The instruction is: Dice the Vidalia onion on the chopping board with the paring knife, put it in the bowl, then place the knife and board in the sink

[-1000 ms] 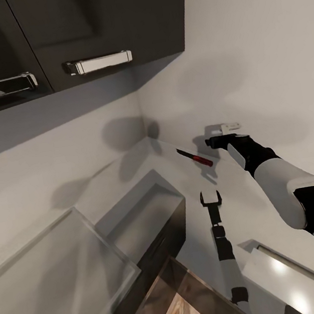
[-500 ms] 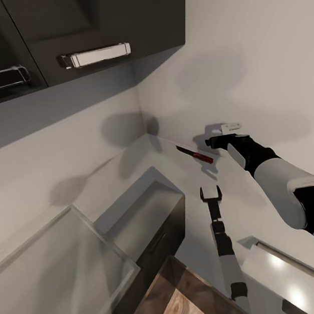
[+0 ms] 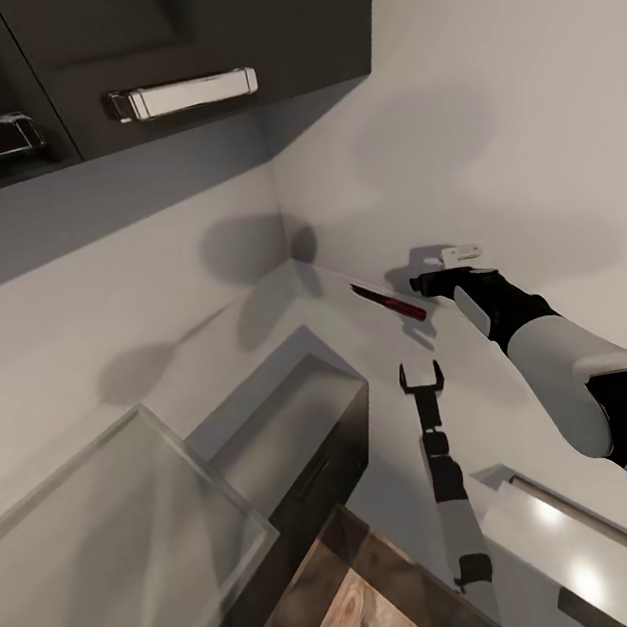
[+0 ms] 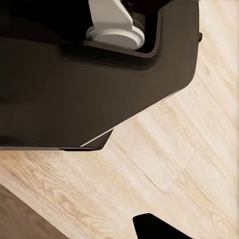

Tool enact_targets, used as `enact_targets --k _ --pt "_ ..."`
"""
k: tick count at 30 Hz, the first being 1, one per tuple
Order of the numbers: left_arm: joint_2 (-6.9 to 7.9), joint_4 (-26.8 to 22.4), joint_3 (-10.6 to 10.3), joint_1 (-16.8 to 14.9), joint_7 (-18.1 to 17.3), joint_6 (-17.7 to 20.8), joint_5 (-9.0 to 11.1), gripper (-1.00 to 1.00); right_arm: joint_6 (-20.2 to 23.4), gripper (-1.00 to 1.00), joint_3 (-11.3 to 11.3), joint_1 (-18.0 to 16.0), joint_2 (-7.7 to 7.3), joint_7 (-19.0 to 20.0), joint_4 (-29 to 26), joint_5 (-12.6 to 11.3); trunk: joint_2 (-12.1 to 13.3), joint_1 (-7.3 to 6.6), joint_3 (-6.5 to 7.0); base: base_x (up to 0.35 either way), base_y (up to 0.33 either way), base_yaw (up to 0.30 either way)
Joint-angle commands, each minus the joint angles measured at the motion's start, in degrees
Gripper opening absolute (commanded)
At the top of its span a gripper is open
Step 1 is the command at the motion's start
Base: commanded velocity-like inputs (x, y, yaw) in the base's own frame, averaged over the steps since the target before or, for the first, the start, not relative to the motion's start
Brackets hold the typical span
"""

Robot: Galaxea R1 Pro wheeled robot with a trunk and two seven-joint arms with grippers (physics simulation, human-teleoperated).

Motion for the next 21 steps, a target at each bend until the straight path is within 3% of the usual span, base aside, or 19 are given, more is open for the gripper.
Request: enact_targets --k 1,21 --pt "0.06 -0.10 -0.37 0.02 -0.06 -0.08 0.59 1.00 0.33 1.00 0.20 -0.03 -0.04 0.09 -0.10 -0.13 -0.11 0.03 -0.18 0.000 0.000 0.000" --pt "0.06 -0.07 -0.37 0.02 -0.06 -0.08 0.59 1.00 0.33 1.00 0.20 -0.03 -0.04 0.09 -0.17 -0.18 -0.11 0.03 -2.03 0.000 0.000 0.000"
